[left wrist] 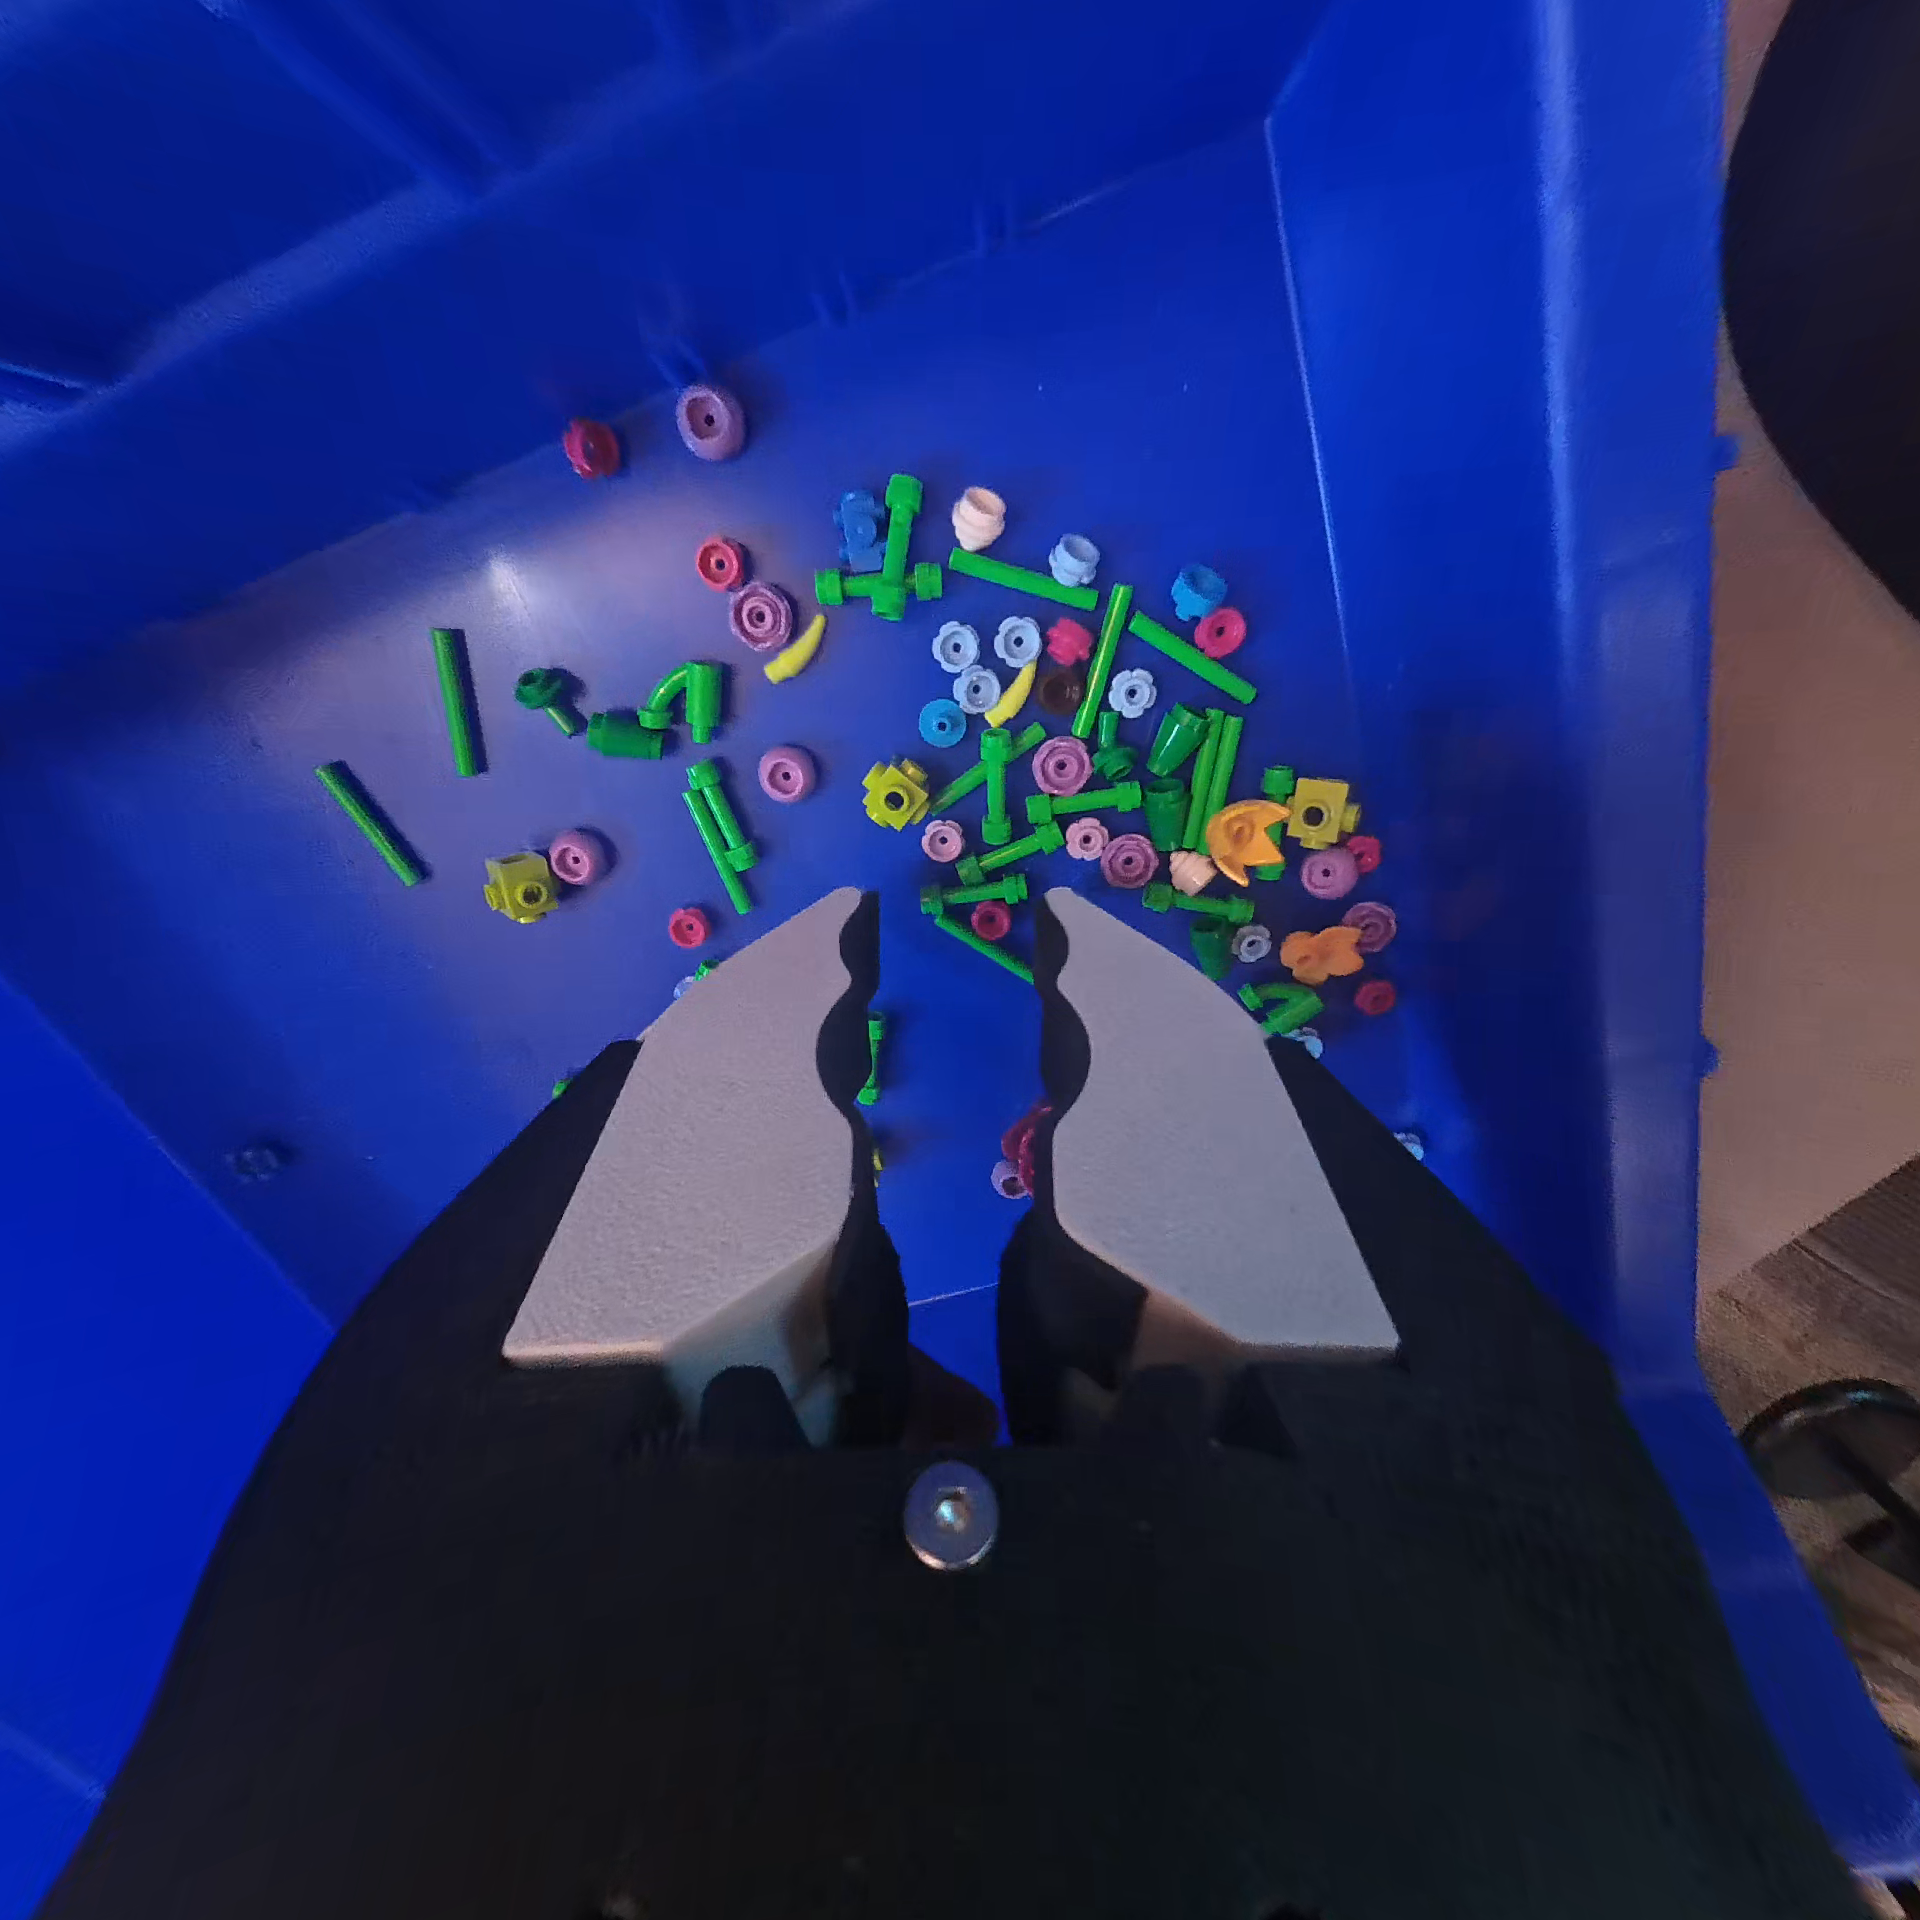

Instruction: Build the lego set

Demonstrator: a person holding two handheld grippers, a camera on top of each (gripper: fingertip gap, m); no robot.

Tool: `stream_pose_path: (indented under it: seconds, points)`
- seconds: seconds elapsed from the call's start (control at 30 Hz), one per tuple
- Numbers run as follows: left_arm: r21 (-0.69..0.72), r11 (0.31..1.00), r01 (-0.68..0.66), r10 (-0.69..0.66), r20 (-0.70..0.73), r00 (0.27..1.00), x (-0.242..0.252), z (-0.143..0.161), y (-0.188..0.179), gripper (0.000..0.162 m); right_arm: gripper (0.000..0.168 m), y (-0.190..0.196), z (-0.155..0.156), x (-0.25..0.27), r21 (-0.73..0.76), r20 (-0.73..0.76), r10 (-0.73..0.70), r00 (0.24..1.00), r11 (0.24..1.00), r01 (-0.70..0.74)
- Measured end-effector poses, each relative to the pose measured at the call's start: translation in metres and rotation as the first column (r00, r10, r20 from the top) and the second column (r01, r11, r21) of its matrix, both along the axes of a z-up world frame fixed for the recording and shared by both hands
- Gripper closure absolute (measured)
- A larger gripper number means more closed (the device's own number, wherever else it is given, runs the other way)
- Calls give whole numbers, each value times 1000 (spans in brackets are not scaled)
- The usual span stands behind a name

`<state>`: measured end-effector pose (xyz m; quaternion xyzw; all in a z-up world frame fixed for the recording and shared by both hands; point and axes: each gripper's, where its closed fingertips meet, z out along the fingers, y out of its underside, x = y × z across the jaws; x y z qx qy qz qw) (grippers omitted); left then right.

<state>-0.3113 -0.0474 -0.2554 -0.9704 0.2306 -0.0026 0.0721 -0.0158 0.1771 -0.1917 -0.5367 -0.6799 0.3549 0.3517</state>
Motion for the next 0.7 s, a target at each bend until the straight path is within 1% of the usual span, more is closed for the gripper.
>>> stream_pose_path:
  seconds: [0.03,0.13,0.2,0.27,0.33,0.4,0.43,0.47,0.5,0.53,0.57,0.6,0.63,0.67,0.7]
  points:
    - [0,1000,-6,6,1,1000,1,-1,1,133,156,0,0,0,-1,2,-1,1000,1000,1]
    - [-29,999,-27,27,3,1000,0,-5,-2,132,156,1,0,0,2,1,-6,1000,1000,6]
    - [-35,999,-24,25,31,999,4,-5,-2,134,156,3,-1,1,5,6,-10,1000,1000,10]
    - [-29,1000,-9,10,14,1000,3,-5,-2,137,156,3,-2,1,8,11,-13,1000,1000,12]
    - [3,1000,4,-4,-39,999,-3,-1,0,139,156,2,-2,0,8,11,-10,1000,1000,10]
    - [115,993,13,-1,-105,994,-11,17,10,141,156,2,-1,-1,2,-1,-12,1000,1000,12]
    - [210,977,23,11,-159,987,-15,32,19,142,156,1,2,-3,-8,-15,-17,1000,1000,16]
    - [334,941,52,26,-225,974,-18,53,31,141,156,1,6,-5,-26,-36,-22,999,999,21]
    - [475,875,91,57,-288,956,-17,80,43,141,156,-1,11,-7,-53,-66,-27,997,998,24]
    - [603,784,146,81,-332,940,-8,109,54,141,156,-3,18,-10,-85,-103,-34,994,996,25]
    - [719,660,220,95,-370,924,10,139,64,141,156,-7,26,-14,-124,-146,-42,988,992,24]
    - [806,506,305,86,-399,913,37,168,71,142,156,-11,35,-18,-172,-191,-45,981,985,12]
    - [858,354,373,68,-421,904,69,191,75,142,156,-19,44,-22,-225,-240,-40,970,974,-16]
    - [884,219,414,62,-436,898,100,207,78,142,156,-28,54,-25,-281,-289,-27,957,958,-58]
    - [887,124,446,31,-452,891,133,212,82,142,156,-39,63,-28,-332,-336,-3,942,936,-115]
